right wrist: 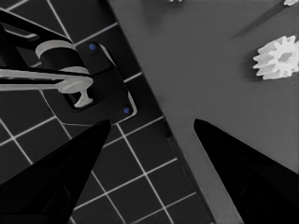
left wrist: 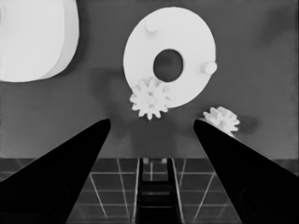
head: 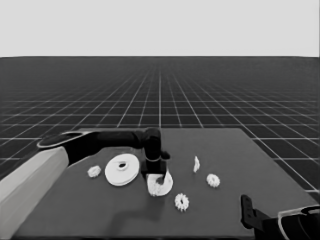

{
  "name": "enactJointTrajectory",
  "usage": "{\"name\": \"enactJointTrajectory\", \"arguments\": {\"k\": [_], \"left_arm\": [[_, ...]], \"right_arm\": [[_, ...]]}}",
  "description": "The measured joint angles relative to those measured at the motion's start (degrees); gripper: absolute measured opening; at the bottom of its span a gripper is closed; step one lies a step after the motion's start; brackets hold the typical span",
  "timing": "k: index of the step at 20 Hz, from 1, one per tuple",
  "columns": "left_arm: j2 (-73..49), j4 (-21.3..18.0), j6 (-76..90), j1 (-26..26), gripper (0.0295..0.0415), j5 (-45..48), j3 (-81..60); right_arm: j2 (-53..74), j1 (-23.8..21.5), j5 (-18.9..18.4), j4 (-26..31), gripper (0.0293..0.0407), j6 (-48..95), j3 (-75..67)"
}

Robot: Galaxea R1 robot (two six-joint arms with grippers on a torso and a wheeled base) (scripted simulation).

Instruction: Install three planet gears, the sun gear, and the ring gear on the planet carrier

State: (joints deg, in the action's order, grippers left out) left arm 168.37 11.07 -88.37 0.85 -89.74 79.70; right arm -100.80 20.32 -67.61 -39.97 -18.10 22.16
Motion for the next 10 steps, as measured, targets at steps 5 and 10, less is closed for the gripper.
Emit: {"name": "enactJointTrajectory", "arguments": {"k": [5, 10], "left_arm": [[-34.82, -3.91, 35.24, -2.2, 0.0385, 5.87, -1.55], [-34.87, -6.03, 51.91, -2.31, 0.0385, 7.17, 17.27]], "right_arm": [[0.0, 0.0, 0.0, 0.0, 0.0385, 0.0, 0.0], [0.0, 0.0, 0.0, 0.0, 0.0385, 0.0, 0.0]]}}
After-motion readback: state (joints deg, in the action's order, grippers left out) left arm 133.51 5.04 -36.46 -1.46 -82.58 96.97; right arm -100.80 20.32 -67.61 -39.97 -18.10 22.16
